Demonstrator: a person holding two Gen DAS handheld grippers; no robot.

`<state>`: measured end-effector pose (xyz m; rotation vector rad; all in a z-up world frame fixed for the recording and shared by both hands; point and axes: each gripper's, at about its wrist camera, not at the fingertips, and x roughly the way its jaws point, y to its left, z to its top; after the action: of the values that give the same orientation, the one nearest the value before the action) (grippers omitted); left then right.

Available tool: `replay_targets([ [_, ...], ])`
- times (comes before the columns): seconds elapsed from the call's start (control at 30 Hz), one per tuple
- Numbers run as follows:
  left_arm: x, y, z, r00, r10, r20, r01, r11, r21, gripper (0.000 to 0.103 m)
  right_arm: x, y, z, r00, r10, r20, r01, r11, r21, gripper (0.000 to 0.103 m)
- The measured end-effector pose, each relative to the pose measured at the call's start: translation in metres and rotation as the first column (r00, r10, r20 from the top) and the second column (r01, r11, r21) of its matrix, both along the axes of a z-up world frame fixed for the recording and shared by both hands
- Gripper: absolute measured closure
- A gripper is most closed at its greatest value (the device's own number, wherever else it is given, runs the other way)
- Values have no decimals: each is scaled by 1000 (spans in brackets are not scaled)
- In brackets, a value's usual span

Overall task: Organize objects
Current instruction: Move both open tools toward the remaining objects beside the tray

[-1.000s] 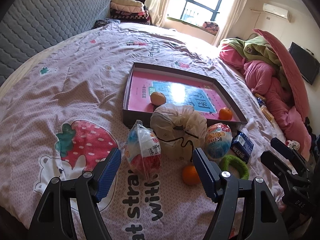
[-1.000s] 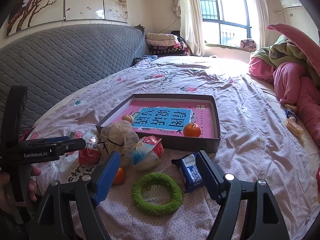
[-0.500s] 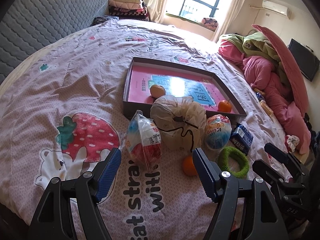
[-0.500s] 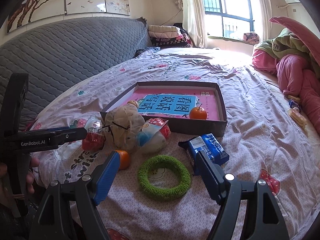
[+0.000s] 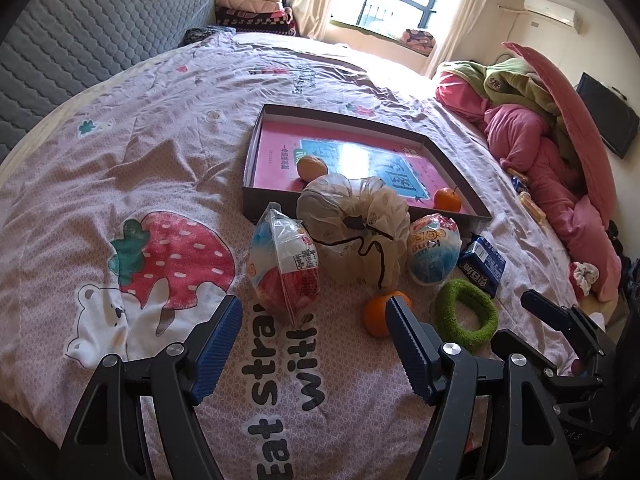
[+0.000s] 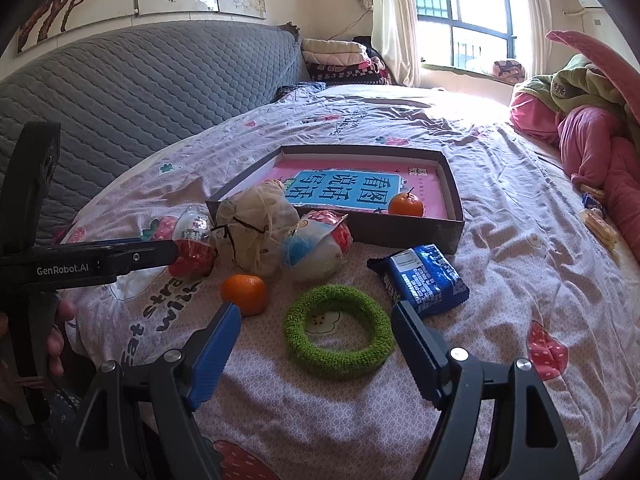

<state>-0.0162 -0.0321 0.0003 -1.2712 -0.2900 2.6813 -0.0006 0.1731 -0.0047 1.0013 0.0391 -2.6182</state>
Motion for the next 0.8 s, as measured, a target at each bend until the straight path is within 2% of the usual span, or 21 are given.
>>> replay_targets([
  [0.47,-4,8,-18,997,-7,73,9,999,-30,28,-1,-13,-18,998,13,56,-18,996,86,26],
  [0.8,-6,12,-27,996,-1,88,8,997,-75,28,-3,-17,-26,996,2,88,-13,992,124,26],
])
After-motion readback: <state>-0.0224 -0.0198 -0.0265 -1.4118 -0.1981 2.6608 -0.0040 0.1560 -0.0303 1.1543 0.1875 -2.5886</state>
